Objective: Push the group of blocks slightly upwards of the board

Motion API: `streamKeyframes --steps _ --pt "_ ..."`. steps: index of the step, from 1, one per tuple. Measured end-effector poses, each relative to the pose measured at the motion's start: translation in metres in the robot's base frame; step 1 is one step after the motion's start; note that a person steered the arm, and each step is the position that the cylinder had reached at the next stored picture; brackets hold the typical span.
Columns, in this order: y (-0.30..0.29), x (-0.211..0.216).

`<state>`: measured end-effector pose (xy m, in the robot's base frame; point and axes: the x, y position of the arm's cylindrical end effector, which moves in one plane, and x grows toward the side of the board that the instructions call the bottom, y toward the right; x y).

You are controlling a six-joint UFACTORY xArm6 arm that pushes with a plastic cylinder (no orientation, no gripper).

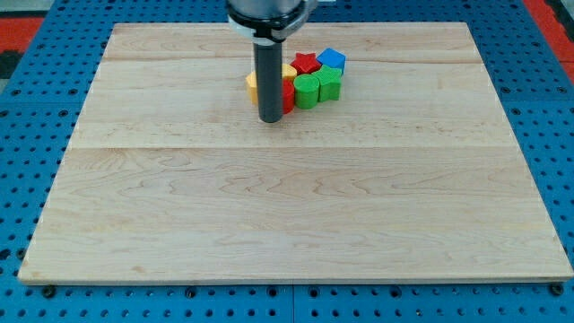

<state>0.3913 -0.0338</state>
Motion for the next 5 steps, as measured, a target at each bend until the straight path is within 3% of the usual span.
streamKeyframes --steps 1,3,5 --pt "-0.016 0.000" --pt "0.035 0.004" --pt "0.036 -0.025"
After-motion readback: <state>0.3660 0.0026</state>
